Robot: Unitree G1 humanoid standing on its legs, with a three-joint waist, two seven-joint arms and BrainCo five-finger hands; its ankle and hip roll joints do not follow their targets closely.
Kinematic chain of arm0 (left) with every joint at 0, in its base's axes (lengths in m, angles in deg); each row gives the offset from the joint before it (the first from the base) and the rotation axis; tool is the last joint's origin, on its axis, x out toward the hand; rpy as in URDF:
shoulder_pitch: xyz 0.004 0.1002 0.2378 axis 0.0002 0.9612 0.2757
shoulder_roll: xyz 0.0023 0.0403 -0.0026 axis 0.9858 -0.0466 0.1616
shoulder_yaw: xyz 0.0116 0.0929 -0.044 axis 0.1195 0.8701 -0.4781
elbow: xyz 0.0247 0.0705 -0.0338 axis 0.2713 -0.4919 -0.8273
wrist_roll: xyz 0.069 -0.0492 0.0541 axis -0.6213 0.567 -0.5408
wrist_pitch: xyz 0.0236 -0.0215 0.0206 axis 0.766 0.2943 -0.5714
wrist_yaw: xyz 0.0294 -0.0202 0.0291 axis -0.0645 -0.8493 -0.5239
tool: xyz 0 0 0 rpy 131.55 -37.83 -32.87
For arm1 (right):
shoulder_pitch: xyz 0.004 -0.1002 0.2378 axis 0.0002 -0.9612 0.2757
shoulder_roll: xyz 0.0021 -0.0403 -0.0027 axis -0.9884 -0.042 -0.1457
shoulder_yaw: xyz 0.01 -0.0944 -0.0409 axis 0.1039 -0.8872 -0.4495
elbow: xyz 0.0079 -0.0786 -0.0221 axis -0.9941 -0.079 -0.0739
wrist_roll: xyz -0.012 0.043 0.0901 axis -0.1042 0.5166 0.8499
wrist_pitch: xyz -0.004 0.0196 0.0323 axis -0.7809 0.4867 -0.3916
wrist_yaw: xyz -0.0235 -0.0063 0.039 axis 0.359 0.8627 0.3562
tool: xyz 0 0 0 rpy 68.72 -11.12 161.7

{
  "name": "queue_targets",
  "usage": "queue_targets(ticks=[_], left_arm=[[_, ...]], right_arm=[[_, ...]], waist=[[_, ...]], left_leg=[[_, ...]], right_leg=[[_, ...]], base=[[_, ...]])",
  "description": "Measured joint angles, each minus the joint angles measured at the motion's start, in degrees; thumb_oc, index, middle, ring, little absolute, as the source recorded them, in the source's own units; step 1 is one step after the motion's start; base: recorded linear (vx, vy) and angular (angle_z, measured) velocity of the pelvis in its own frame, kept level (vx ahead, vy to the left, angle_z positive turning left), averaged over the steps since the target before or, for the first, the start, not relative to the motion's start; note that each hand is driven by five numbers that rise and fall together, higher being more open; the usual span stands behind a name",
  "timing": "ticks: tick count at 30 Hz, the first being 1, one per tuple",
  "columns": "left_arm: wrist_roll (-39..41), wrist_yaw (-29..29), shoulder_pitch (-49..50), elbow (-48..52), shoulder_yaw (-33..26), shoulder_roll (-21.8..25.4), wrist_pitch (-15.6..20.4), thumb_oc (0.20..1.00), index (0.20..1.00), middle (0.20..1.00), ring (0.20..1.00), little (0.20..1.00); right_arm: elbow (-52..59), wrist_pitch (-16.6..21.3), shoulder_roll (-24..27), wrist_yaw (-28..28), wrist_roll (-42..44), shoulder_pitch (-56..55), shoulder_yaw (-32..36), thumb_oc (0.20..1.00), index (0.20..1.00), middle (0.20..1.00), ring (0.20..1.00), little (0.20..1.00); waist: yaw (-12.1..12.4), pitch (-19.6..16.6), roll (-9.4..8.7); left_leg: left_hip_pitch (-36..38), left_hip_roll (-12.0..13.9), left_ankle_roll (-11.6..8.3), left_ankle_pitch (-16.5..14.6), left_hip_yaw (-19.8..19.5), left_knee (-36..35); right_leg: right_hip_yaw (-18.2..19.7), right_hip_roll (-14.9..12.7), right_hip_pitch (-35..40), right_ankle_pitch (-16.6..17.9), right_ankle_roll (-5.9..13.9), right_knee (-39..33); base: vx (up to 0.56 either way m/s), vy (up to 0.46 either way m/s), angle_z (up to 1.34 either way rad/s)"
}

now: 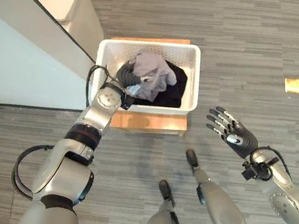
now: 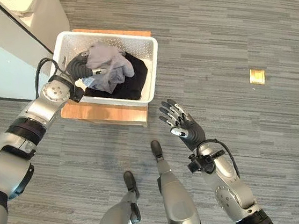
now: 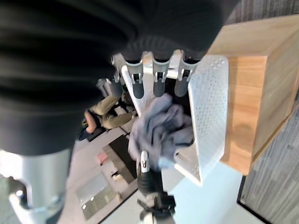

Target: Pick up bed clothes into laundry basket.

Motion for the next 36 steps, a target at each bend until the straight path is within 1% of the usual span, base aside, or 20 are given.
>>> queue_targets(ticks=[4,8,12,15,18,19,21,22,24,25,26,27,29,30,31,32,33,34,35,36], left_arm=[[-0.01,-0.39,-0.28,2.75,0.06,0.58,-0.03,1.000,1.000,1.000,1.000,1.000],[0.00,-1.78,-0.16,11.37,0.21,4.69,0.14,1.000,1.000,1.000,1.000,1.000],[1.16,-1.89,0.45,20.04,-0.76,9.50,1.27,1.000,1.000,1.000,1.000,1.000],[8.45,-1.72,10.56,28.98,-11.36,10.42,1.70,1.000,1.000,1.000,1.000,1.000],[16.64,-2.02,27.64,47.19,-23.01,14.35,2.48,1.000,1.000,1.000,1.000,1.000],[19.23,-1.99,36.71,51.86,-29.10,13.30,3.27,1.000,1.000,1.000,1.000,1.000],[21.66,-1.44,55.09,57.78,-43.51,5.74,4.75,1.000,1.000,1.000,1.000,1.000],[22.44,-0.73,60.58,58.23,-47.08,3.50,4.45,1.000,1.000,1.000,1.000,1.000],[22.44,0.18,77.87,64.61,-60.73,-9.23,4.67,1.000,1.000,1.000,1.000,1.000],[22.56,1.13,80.17,64.11,-63.29,-14.25,5.00,1.000,1.000,1.000,1.000,1.000],[21.90,1.98,85.66,59.64,-64.76,-18.39,4.74,1.000,1.000,1.000,1.000,1.000],[21.52,1.96,88.12,58.41,-65.83,-21.09,4.58,1.000,1.000,1.000,1.000,1.000],[21.28,2.76,88.39,52.92,-64.09,-22.16,3.10,1.000,1.000,1.000,1.000,1.000],[20.66,2.36,88.36,50.80,-62.78,-23.52,2.41,1.000,1.000,1.000,1.000,1.000],[20.37,2.22,87.71,49.26,-61.66,-25.57,1.69,1.000,1.000,1.000,1.000,1.000],[19.99,2.15,88.85,48.93,-60.75,-25.60,0.97,1.000,1.000,1.000,1.000,1.000],[18.90,2.39,88.00,48.93,-60.31,-26.05,0.89,1.000,1.000,1.000,1.000,1.000],[17.88,2.64,87.01,48.46,-58.98,-24.60,0.28,1.000,1.000,1.000,1.000,1.000],[17.69,2.46,85.64,48.81,-58.04,-23.03,0.34,1.000,1.000,1.000,1.000,1.000],[17.10,2.32,84.45,48.81,-58.01,-21.34,0.61,1.000,1.000,1.000,1.000,1.000]], right_arm=[[-0.01,-0.06,0.01,-0.02,-0.03,0.71,0.24,1.000,1.000,1.000,1.000,1.000],[0.23,-0.26,0.27,0.07,-0.32,2.60,2.09,1.000,1.000,1.000,1.000,1.000],[0.27,-0.30,1.34,0.19,-0.68,3.72,3.17,1.000,1.000,1.000,1.000,1.000],[0.24,-0.91,1.22,0.18,-0.77,5.46,3.28,1.000,1.000,1.000,1.000,1.000],[0.28,-1.19,1.26,0.16,-2.63,6.34,4.30,1.000,1.000,1.000,1.000,1.000],[0.25,-1.53,1.24,0.11,-3.13,6.11,4.61,1.000,1.000,1.000,1.000,1.000],[0.28,-1.94,0.66,0.10,-3.65,5.69,4.64,1.000,1.000,1.000,1.000,1.000],[-0.14,-2.07,0.00,-0.01,-4.74,5.57,4.32,1.000,1.000,1.000,1.000,1.000],[-0.90,-2.71,-2.15,0.24,-5.77,6.06,3.52,1.000,1.000,1.000,1.000,1.000],[-1.26,-2.57,-2.82,0.17,-6.07,4.97,3.97,1.000,1.000,1.000,1.000,1.000],[-4.11,-4.00,-3.62,0.27,-7.57,4.94,3.71,1.000,1.000,1.000,1.000,1.000],[-4.30,-4.72,-3.89,0.32,-7.60,4.74,3.64,1.000,1.000,1.000,1.000,1.000],[-4.99,-4.97,-5.24,0.44,-7.75,4.18,4.14,1.000,1.000,1.000,1.000,1.000],[-5.35,-5.62,-5.41,0.37,-9.32,5.06,4.53,1.000,1.000,1.000,1.000,1.000],[-5.37,-5.77,-5.43,0.35,-9.71,5.15,4.82,1.000,1.000,1.000,1.000,1.000],[-5.20,-6.42,-7.26,0.57,-9.80,5.25,4.63,1.000,1.000,1.000,1.000,1.000],[-3.88,-6.45,-7.74,0.15,-9.80,5.21,5.45,1.000,1.000,1.000,1.000,1.000],[-3.52,-6.20,-9.33,0.11,-9.79,4.15,5.73,1.000,1.000,1.000,1.000,1.000],[-3.57,-6.18,-9.75,0.02,-9.79,3.97,5.51,1.000,1.000,1.000,1.000,1.000],[-4.08,-6.20,-9.95,0.00,-9.79,4.47,4.68,1.000,1.000,1.000,1.000,1.000]], waist=[[0.09,0.51,0.95],[0.79,0.63,2.57],[3.45,0.11,3.87],[4.71,-0.51,4.82],[6.89,-1.01,4.93],[8.26,-1.79,4.95],[10.41,-4.38,4.67],[11.90,-4.87,4.51],[14.73,-6.49,2.24],[15.40,-7.00,1.77],[20.86,-8.87,0.61],[21.85,-9.48,0.22],[24.76,-10.32,-0.24],[26.63,-10.22,0.01],[26.35,-10.06,1.56],[27.03,-10.62,1.61],[27.03,-9.23,2.56],[26.45,-9.70,3.96],[25.43,-9.97,3.80],[25.01,-10.25,3.40]], left_leg=[[1.38,0.00,0.01,0.00,-0.67,-0.01],[3.81,0.21,-0.07,0.08,-1.52,-0.01],[5.58,0.47,-0.23,0.13,-3.77,-0.02],[6.19,0.49,-0.25,0.17,-4.52,-0.02],[7.27,0.79,-0.34,0.09,-4.79,-0.14],[7.80,0.96,-0.46,-0.04,-5.12,-0.02],[8.65,1.40,-0.64,-0.53,-5.23,-0.01],[9.46,1.42,-0.66,-0.49,-5.54,0.01],[10.62,1.66,-0.79,-1.11,-5.44,-0.02],[11.17,1.73,-0.78,-1.09,-5.45,0.03],[11.40,1.37,-0.60,-1.56,-7.49,0.34],[11.40,0.96,-0.30,-1.75,-8.26,0.75],[10.70,-0.24,0.26,-1.47,-11.54,1.55],[9.91,-1.02,2.64,-2.44,-15.52,2.51],[9.72,-1.69,3.35,-2.12,-18.91,4.26],[8.94,-3.70,4.08,-2.78,-20.35,6.83],[8.50,-4.48,5.06,-2.92,-22.94,9.64],[7.57,-6.25,5.10,-3.26,-28.14,12.82],[6.80,-6.76,4.88,-3.40,-31.40,13.72],[5.61,-7.02,4.84,-3.42,-33.72,14.42]], right_leg=[[-0.51,-0.18,1.56,-0.08,0.06,0.00],[-1.49,-0.27,4.46,-0.47,0.01,-0.02],[-3.48,-0.49,7.27,-1.65,0.08,-0.02],[-4.46,-0.65,8.29,-1.98,0.12,-0.01],[-4.67,-0.42,9.37,-1.86,-0.27,0.01],[-4.86,-0.23,10.18,-1.91,-0.27,0.01],[-5.03,0.16,11.01,-2.59,-0.39,-0.01],[-5.66,0.21,11.98,-2.69,-0.37,0.01],[-5.46,0.36,12.67,-3.67,-0.18,-0.01],[-5.34,0.39,13.35,-3.60,-0.32,-0.04],[-7.82,-0.49,14.54,-5.26,-0.02,0.00],[-8.45,-0.93,14.96,-5.56,0.37,-0.05],[-11.59,-2.49,16.05,-6.57,1.21,0.86],[-13.38,-4.29,14.30,-8.03,3.55,6.74],[-14.80,-6.02,11.63,-10.16,5.05,15.28],[-13.06,-9.62,7.76,-9.89,5.09,27.22],[-9.50,-10.51,4.74,-11.10,4.48,37.24],[-3.38,-9.10,2.59,-14.13,4.30,43.93],[1.04,-5.72,1.19,-16.25,4.46,45.99],[7.12,-1.01,0.89,-18.18,4.13,43.33]], base=[[0.01,0.002,0.05],[0.02,-0.009,0.13],[0.02,-0.018,0.26],[0.04,0.010,0.14],[0.05,0.013,0.03],[0.04,0.009,0.03],[0.04,0.019,0.08],[0.03,0.023,0.12],[0.04,0.037,0.00],[0.05,0.082,0.32],[0.06,0.115,0.48],[0.04,0.159,0.83],[0.06,0.145,0.89],[0.07,0.164,1.11],[0.07,0.117,1.66],[0.13,0.035,1.80],[0.15,-0.125,2.10],[0.21,-0.177,1.91],[0.15,-0.099,2.13],[0.33,-0.148,2.16]])
